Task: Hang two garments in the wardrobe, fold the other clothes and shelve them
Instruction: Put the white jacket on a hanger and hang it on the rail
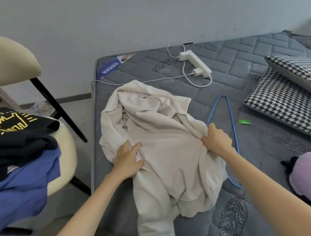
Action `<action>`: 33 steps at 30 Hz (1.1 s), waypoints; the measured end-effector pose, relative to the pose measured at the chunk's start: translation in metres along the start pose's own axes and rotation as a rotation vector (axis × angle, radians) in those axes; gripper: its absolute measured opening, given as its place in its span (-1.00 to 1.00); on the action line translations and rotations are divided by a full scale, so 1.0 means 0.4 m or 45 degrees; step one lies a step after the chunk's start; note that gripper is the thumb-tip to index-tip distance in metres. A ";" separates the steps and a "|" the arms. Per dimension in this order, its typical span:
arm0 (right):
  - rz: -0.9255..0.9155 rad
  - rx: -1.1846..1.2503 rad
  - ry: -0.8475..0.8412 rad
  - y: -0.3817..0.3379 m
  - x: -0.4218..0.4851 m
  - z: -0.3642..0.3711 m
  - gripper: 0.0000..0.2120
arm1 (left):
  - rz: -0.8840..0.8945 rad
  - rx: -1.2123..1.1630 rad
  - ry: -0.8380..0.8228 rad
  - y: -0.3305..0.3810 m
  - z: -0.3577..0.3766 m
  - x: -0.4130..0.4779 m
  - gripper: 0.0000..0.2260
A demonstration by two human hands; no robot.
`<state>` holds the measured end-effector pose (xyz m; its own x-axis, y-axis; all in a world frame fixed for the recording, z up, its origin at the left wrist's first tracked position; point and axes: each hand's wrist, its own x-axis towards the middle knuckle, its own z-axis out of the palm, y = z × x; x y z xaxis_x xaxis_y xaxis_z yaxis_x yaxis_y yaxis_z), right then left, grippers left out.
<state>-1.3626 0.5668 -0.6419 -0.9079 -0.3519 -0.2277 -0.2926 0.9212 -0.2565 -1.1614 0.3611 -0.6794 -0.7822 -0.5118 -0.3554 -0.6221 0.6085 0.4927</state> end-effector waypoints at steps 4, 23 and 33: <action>-0.094 -0.160 0.220 -0.043 -0.034 0.041 -0.56 | -0.143 -0.102 0.120 -0.015 0.006 -0.023 -0.34; -0.726 0.658 -0.685 -0.305 -0.299 0.129 -0.80 | -0.115 -1.129 0.221 -0.137 -0.102 -0.132 -0.67; -0.293 0.320 0.000 -0.242 -0.160 -0.041 -0.58 | 0.006 -0.718 0.341 -0.187 -0.126 -0.173 -0.79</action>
<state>-1.2810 0.5029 -0.5871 -0.8267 -0.5457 -0.1367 -0.4070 0.7479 -0.5244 -1.0591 0.3206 -0.6517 -0.7031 -0.6888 -0.1764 -0.4465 0.2347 0.8634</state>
